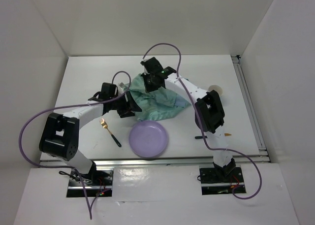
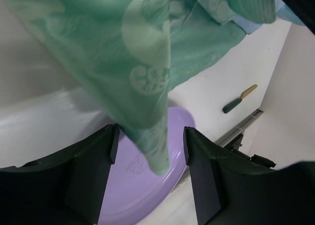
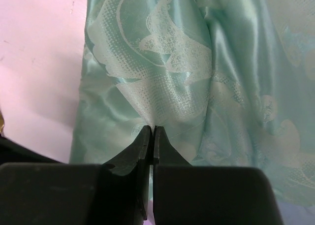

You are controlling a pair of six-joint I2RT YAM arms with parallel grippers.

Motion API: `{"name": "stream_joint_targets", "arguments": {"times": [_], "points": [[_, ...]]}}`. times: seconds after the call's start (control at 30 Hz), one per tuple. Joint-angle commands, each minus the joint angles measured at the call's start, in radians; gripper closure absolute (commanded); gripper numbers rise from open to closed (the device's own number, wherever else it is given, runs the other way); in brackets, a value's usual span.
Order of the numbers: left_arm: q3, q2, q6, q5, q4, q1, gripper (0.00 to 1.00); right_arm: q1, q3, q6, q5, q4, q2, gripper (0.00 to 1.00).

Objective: Set the dinner table for one person

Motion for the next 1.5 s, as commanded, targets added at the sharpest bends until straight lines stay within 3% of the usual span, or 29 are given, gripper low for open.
{"name": "stream_joint_targets", "arguments": {"times": [0.0, 0.13, 0.17, 0.23, 0.27, 0.3, 0.5, 0.53, 0.67, 0.73, 0.8, 0.9, 1.2, 1.47], "points": [[0.067, 0.049, 0.027, -0.007, 0.034, -0.026, 0.29, -0.016, -0.01, 0.011, -0.039, 0.014, -0.065, 1.0], [0.095, 0.11, 0.027, 0.014, 0.046, -0.046, 0.51, -0.034, 0.021, 0.011, -0.039, -0.006, -0.065, 1.0], [0.105, 0.121, 0.018, 0.03, 0.046, -0.046, 0.63, -0.034, 0.03, 0.011, -0.039, -0.006, -0.065, 1.0], [0.116, 0.133, 0.018, 0.03, 0.022, -0.046, 0.77, -0.043, 0.052, 0.011, -0.039, -0.017, -0.065, 1.0], [0.134, 0.133, 0.027, 0.019, 0.007, -0.046, 0.95, -0.043, 0.052, 0.011, -0.039, -0.017, -0.065, 1.0], [0.16, 0.133, 0.039, 0.019, -0.01, -0.037, 1.0, -0.043, 0.062, 0.011, -0.039, -0.028, -0.065, 1.0], [0.344, 0.09, 0.099, -0.036, -0.183, 0.081, 1.0, -0.134, 0.214, 0.011, -0.043, -0.077, -0.065, 1.0], [0.392, 0.081, 0.113, -0.053, -0.214, 0.121, 1.0, -0.178, 0.351, 0.011, -0.074, -0.124, -0.033, 1.0], [0.695, 0.141, 0.171, -0.078, -0.394, 0.207, 1.0, -0.281, 0.629, 0.011, -0.152, -0.175, -0.019, 1.0], [0.822, 0.141, 0.184, -0.087, -0.431, 0.242, 1.0, -0.315, 0.583, 0.02, -0.162, -0.09, -0.095, 1.0], [0.875, 0.103, 0.184, -0.108, -0.44, 0.262, 1.0, -0.315, 0.43, 0.005, -0.117, -0.022, -0.256, 1.0], [0.912, 0.046, 0.184, -0.124, -0.428, 0.307, 1.0, -0.324, 0.352, -0.005, -0.094, 0.012, -0.399, 1.0], [1.019, -0.166, 0.196, -0.041, -0.477, 0.417, 1.0, -0.333, 0.302, -0.028, -0.122, -0.089, -0.678, 1.0], [1.141, -0.218, 0.275, 0.083, -0.578, 0.496, 1.0, -0.333, 0.19, -0.055, -0.045, -0.175, -0.875, 1.0]]}}
